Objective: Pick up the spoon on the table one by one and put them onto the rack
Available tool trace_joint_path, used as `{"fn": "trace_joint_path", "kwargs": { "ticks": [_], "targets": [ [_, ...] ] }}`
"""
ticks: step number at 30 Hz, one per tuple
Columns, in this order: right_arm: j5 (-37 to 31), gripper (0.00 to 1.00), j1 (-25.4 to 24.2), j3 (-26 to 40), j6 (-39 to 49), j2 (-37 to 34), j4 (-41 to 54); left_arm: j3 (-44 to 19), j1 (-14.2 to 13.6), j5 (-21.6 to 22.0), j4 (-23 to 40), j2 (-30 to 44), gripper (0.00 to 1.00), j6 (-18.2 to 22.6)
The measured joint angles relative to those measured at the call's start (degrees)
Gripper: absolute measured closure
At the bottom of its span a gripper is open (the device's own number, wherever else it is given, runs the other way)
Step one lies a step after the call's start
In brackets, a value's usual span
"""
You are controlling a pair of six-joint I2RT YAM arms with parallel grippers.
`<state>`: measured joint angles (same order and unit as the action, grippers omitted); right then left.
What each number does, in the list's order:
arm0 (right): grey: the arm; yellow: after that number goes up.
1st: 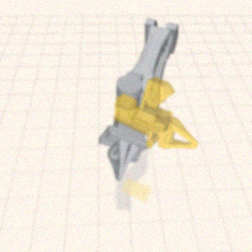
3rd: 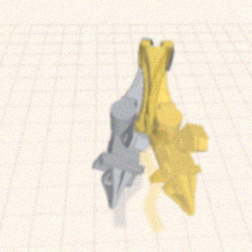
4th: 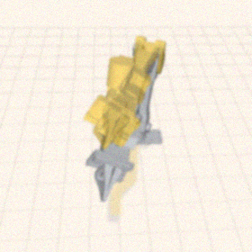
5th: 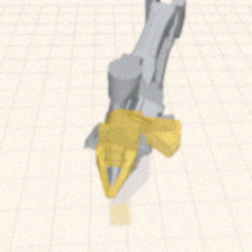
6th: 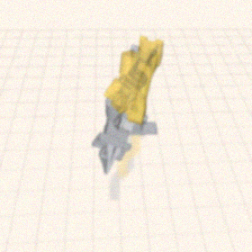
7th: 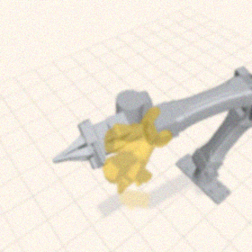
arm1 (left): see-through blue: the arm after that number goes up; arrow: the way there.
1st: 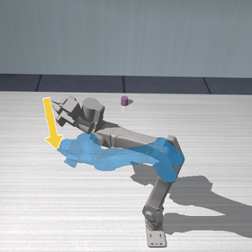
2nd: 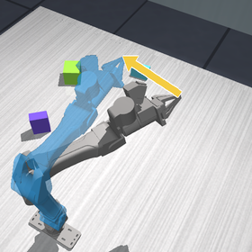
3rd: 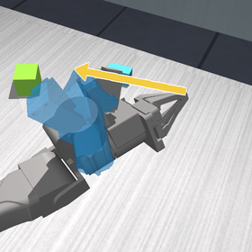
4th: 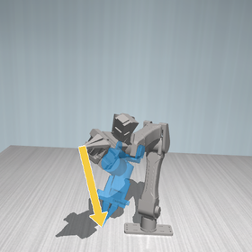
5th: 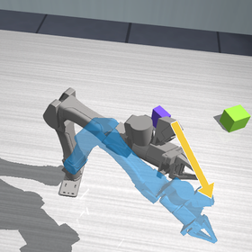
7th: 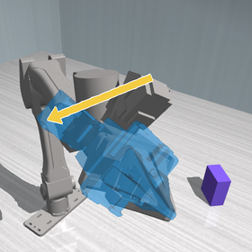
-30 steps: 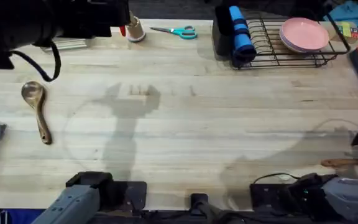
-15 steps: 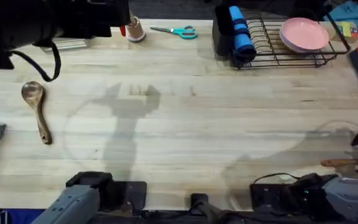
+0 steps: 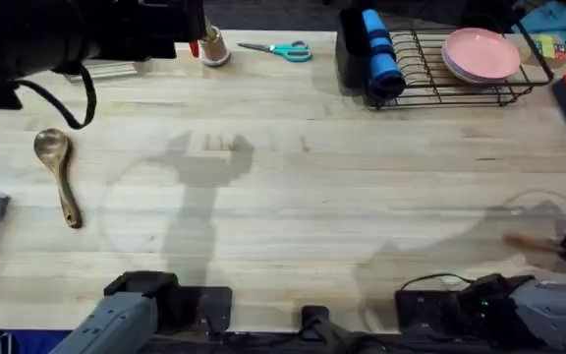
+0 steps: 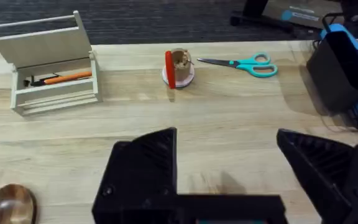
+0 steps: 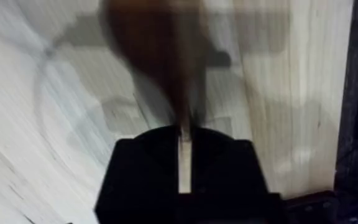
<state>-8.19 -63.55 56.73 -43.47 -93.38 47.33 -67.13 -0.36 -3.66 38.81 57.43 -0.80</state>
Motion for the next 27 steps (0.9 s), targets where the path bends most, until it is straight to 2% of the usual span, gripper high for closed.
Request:
{"fn": "trace_joint_path", "kwargs": {
  "ticks": [2,19,27],
  "targets": [
    [0.02,0.958,0.00,0.13,-0.05,-0.01,0.08,0.00,0.00,0.00,0.00,0.00,0.008,0.00],
    [0.04,0.967,0.08,0.07,0.04,0.43,0.02,0.02,0.00,0.02,0.00,0.00,0.008,0.00],
    [0.35,0.967,1.43,-1.42,0.95,3.77,-0.25,0.02,0.01,0.00,0.00,-0.01,0.007,0.00]
  ]
}}
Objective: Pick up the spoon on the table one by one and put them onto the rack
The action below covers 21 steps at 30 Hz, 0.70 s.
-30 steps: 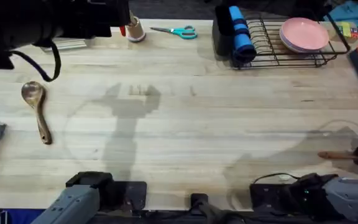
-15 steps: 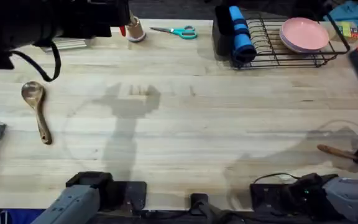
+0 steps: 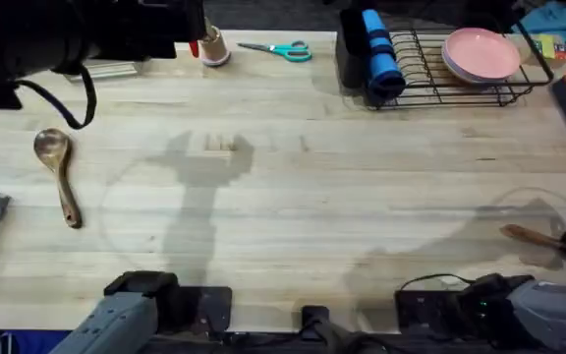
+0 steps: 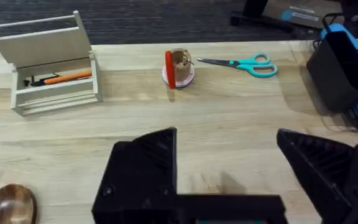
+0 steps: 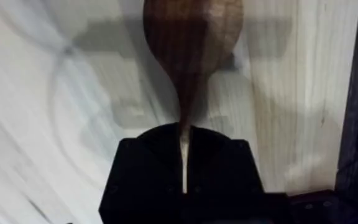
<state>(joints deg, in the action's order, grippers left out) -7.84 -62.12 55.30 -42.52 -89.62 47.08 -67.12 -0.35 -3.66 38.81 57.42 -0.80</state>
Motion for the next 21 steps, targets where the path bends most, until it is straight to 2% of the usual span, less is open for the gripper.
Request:
{"fn": "trace_joint_path", "kwargs": {
  "ticks": [6,13,14,21],
  "targets": [
    [0.13,0.967,2.59,-0.02,2.33,4.74,0.97,-0.02,-0.01,0.00,0.00,0.01,0.007,0.00],
    [0.13,0.967,6.58,0.89,3.32,6.20,4.33,0.01,0.00,0.00,0.00,0.01,0.007,0.00],
    [0.14,0.967,9.78,2.12,3.80,7.04,5.49,-0.01,0.02,0.00,0.00,0.01,0.007,0.00],
    [0.14,0.967,18.93,4.70,4.87,9.42,5.34,0.00,0.01,0.00,0.00,0.01,0.007,0.00]
  ]
}}
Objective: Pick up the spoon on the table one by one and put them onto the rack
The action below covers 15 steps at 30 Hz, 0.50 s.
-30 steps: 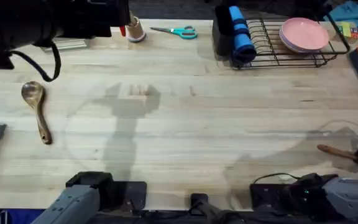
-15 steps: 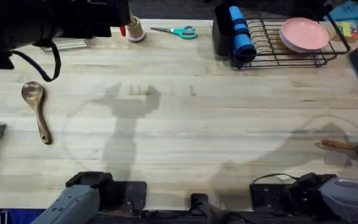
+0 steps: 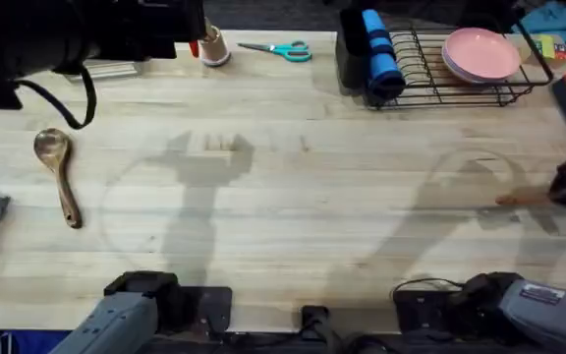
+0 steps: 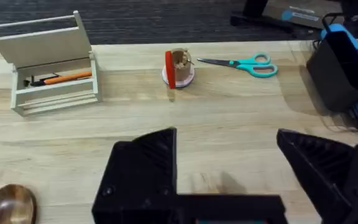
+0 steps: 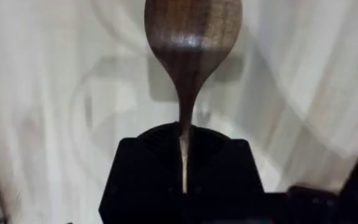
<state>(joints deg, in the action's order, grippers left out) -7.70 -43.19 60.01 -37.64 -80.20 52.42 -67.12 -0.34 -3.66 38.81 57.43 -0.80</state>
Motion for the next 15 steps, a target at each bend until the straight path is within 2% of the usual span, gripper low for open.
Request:
{"fn": "trace_joint_path", "kwargs": {
  "ticks": [1,2,15],
  "targets": [
    [-0.01,0.967,1.57,0.40,0.02,0.30,-0.20,0.00,0.01,0.00,0.00,0.00,0.007,0.00],
    [0.01,0.967,6.64,1.81,0.19,0.77,-0.76,0.00,0.01,0.00,0.00,0.00,0.007,0.00],
    [-0.01,0.967,29.36,5.63,4.09,0.80,-15.39,0.01,-0.02,0.00,0.00,0.00,0.008,0.00]
  ]
}}
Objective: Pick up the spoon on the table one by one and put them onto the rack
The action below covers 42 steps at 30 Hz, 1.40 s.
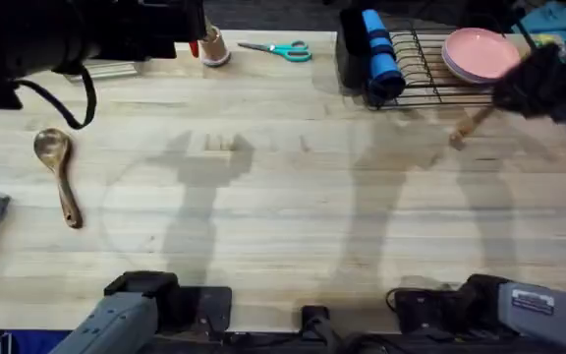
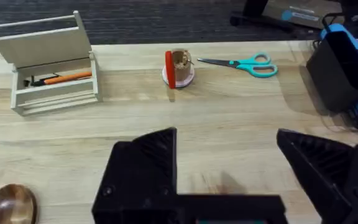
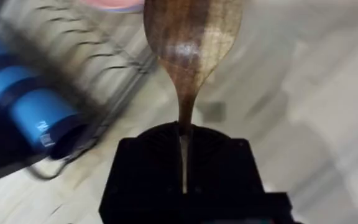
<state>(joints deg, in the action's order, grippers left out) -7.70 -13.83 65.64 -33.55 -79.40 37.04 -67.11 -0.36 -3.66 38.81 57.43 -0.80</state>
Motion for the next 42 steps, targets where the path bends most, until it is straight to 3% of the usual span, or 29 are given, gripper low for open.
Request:
{"fn": "trace_joint_path", "kwargs": {
  "ticks": [9,12,13,23,42],
  "targets": [
    [-4.09,0.967,10.85,3.11,2.47,0.00,-11.27,0.00,0.00,0.00,0.00,0.00,0.007,0.00],
    [-4.96,0.967,14.90,3.13,4.30,0.00,-19.60,0.00,0.00,0.00,0.00,0.00,0.007,0.00],
    [-5.16,0.967,16.84,3.13,4.93,0.00,-26.30,-0.02,0.02,0.00,0.00,0.00,0.008,0.00],
    [-5.33,0.967,20.95,3.22,5.15,-1.26,-39.51,0.00,0.00,0.00,0.00,0.00,0.007,0.00],
    [-5.64,0.967,23.55,3.22,5.33,-15.51,-66.86,-0.02,0.00,0.00,0.00,0.00,0.007,0.00]
  ]
}}
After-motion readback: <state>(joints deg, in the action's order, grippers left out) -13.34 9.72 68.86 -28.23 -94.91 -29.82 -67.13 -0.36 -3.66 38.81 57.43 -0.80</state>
